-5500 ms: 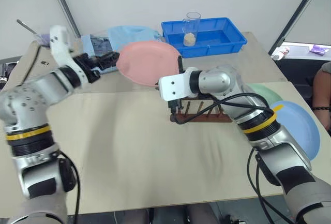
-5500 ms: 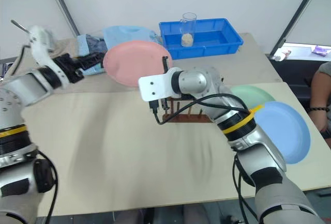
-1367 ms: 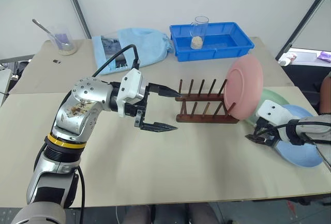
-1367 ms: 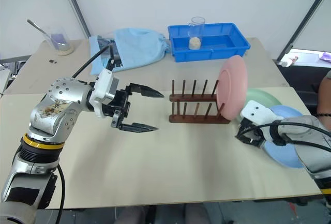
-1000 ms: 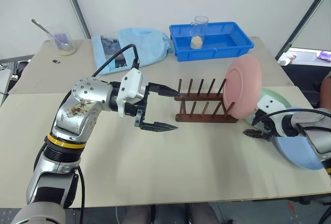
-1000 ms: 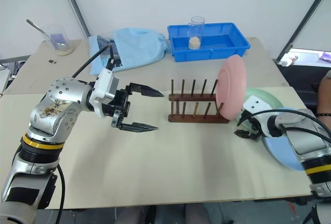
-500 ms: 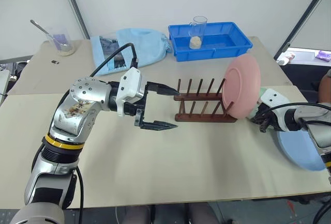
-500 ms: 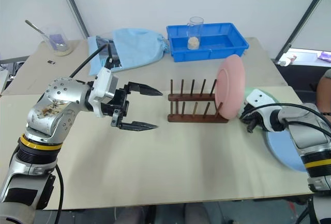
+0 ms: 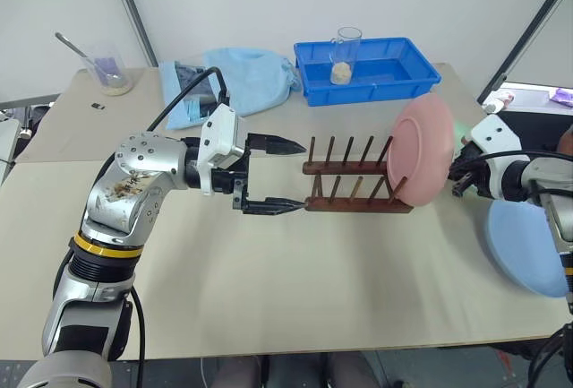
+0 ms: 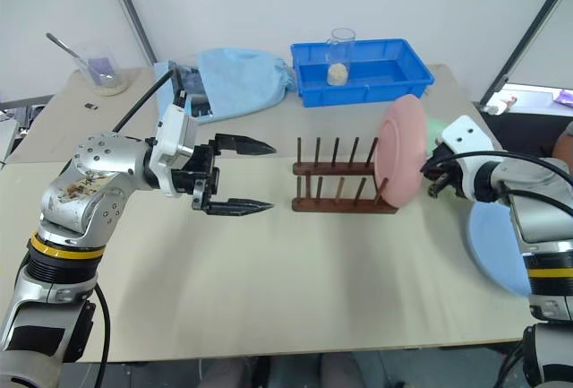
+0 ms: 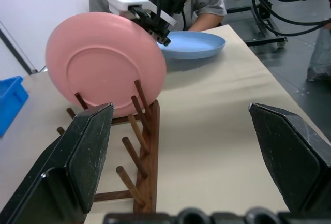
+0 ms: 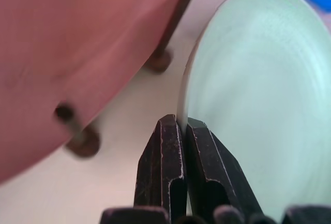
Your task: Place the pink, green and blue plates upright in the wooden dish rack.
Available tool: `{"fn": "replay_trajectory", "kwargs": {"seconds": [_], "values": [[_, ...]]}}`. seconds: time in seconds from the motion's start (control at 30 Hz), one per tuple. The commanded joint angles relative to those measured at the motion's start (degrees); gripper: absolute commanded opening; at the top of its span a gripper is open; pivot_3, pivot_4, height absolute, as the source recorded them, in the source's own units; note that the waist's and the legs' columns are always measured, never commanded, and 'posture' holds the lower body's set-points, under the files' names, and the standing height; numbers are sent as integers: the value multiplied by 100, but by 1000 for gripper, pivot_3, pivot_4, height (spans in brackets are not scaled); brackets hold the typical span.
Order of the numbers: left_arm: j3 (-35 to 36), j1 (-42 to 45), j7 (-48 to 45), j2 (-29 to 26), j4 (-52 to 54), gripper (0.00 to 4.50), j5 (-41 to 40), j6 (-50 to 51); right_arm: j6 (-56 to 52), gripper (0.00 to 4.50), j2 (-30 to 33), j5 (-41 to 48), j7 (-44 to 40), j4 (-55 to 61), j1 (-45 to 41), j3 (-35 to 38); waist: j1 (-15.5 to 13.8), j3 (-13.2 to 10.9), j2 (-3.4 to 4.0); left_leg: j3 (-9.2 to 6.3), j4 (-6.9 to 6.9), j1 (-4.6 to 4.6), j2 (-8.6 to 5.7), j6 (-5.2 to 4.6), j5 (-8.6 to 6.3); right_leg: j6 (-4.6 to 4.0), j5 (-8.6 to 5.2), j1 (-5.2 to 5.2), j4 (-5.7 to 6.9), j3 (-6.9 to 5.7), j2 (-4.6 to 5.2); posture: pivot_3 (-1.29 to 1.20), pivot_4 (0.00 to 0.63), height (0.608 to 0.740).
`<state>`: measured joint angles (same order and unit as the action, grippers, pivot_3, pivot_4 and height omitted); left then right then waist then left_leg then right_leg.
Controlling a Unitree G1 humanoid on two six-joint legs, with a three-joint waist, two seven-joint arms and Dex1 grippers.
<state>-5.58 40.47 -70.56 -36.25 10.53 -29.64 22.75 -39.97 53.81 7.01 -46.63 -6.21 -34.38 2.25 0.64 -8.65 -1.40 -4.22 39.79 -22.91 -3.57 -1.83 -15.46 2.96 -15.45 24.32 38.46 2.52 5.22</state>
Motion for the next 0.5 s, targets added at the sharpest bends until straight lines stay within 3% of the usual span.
{"fn": "replay_trajectory", "kwargs": {"seconds": [0.03, 0.3, 0.5], "values": [[165, 84, 59, 4, 150, 4500, -131, 27, 234, 20, 23, -40, 367, -124, -357, 407, 2, 0, 0, 0, 0, -1, -2, 0, 0, 0, 0, 1, 0, 0, 1, 0, 150, 740], [197, 97, 137, 14, 147, 4500, -134, 41, 1020, 20, 258, -186, 719, -736, -1247, 602, 6, -3, 5, 1, -5, -2, -1, 1, 0, 0, 0, 6, 0, 0, 0, 0, 150, 740], [278, 73, 150, -43, 177, 4500, -184, 81, 811, 20, 391, 526, 313, 159, -1756, 1035, 10, -9, 15, 1, -7, -7, 0, 0, 0, 0, 0, 8, -4, 0, -1, 0, 150, 740]]}}
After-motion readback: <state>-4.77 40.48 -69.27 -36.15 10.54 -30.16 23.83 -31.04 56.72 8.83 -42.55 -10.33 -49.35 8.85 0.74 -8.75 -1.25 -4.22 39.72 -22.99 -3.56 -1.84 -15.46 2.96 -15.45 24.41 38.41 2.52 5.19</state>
